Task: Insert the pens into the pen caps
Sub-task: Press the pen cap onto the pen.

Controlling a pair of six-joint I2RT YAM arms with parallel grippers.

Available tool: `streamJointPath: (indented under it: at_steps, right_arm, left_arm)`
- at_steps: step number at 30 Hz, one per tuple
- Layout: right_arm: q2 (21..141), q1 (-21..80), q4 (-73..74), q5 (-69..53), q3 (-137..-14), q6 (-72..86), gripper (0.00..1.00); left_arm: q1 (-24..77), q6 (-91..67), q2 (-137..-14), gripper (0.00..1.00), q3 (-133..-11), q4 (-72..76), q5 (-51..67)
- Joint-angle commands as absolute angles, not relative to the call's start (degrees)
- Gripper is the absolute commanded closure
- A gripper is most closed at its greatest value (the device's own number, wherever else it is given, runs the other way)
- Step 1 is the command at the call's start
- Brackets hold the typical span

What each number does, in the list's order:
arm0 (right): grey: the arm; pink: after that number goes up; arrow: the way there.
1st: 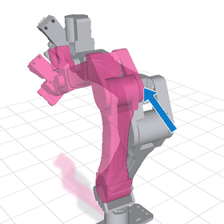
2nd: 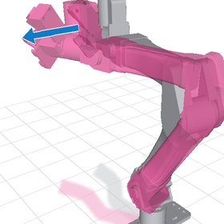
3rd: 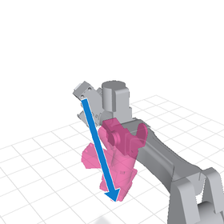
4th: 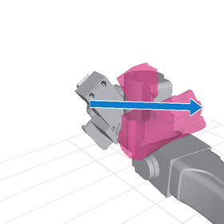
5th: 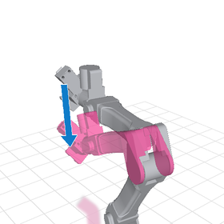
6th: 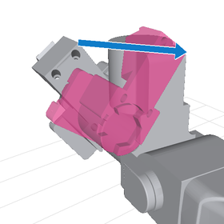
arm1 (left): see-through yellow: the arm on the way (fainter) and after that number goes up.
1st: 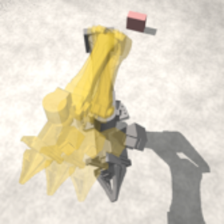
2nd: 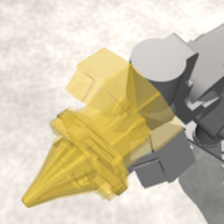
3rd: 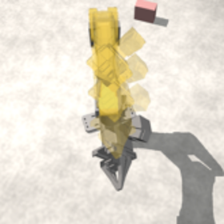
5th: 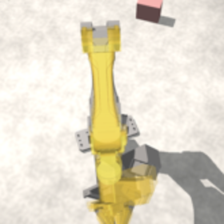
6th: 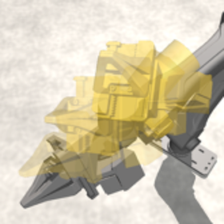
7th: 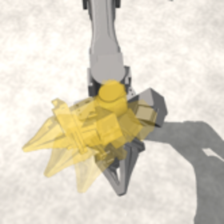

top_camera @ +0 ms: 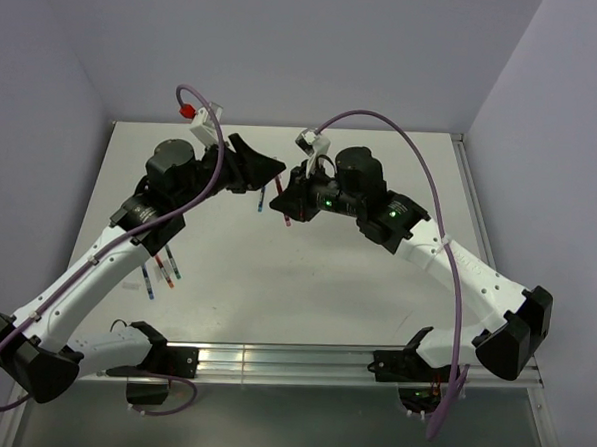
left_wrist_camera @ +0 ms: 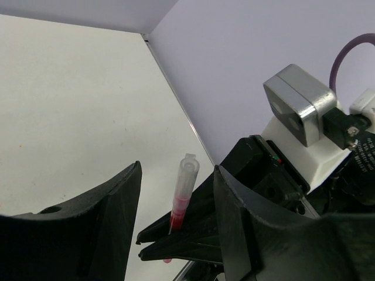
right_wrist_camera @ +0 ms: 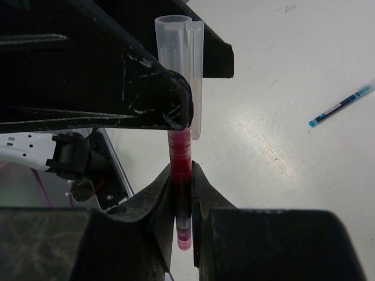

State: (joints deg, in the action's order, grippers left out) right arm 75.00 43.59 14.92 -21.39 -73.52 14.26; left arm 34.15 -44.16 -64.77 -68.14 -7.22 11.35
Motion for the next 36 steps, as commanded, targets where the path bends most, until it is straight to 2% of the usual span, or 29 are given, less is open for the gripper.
streamJointPath:
  at_steps: [1, 14, 17, 18, 20, 21, 26, 36]
  right_arm:
    - [73.48, 44.21, 12.39, -22.15, -74.35, 14.5, 1.0]
    - [73.83, 44.3, 12.57, -20.92, -74.97, 14.5, 1.0]
    - [74.0, 44.3, 12.66, -20.57, -75.15, 14.5, 1.0]
    - [74.0, 44.3, 12.83, -20.39, -75.23, 14.5, 1.0]
    - [74.09, 44.38, 13.18, -19.95, -75.58, 14.41, 1.0]
    - [73.92, 44.3, 13.18, -19.78, -75.67, 14.33, 1.0]
    - [73.48, 44.3, 13.53, -19.16, -76.2, 14.06, 1.0]
    - [71.72, 43.16, 10.2, -26.09, -74.27, 15.73, 1.0]
  left_arm:
    - [33.84, -43.42, -64.86, 0.43, -71.28, -2.73, 13.53]
    - [33.84, -43.42, -65.92, 0.56, -70.75, -2.9, 16.17]
    - [33.84, -43.33, -65.66, 0.63, -70.4, -2.72, 16.52]
    - [33.84, -43.33, -65.65, 0.69, -70.4, -2.9, 16.78]
    - [33.84, -43.24, -65.57, 0.76, -70.49, -3.07, 17.22]
    - [33.75, -43.24, -65.65, 0.83, -70.49, -3.25, 17.66]
    - [33.84, -43.24, -64.52, 1.0, -69.35, -2.91, 19.33]
    - [32.78, -45.7, -58.89, 1.0, -59.6, 10.79, 29.44]
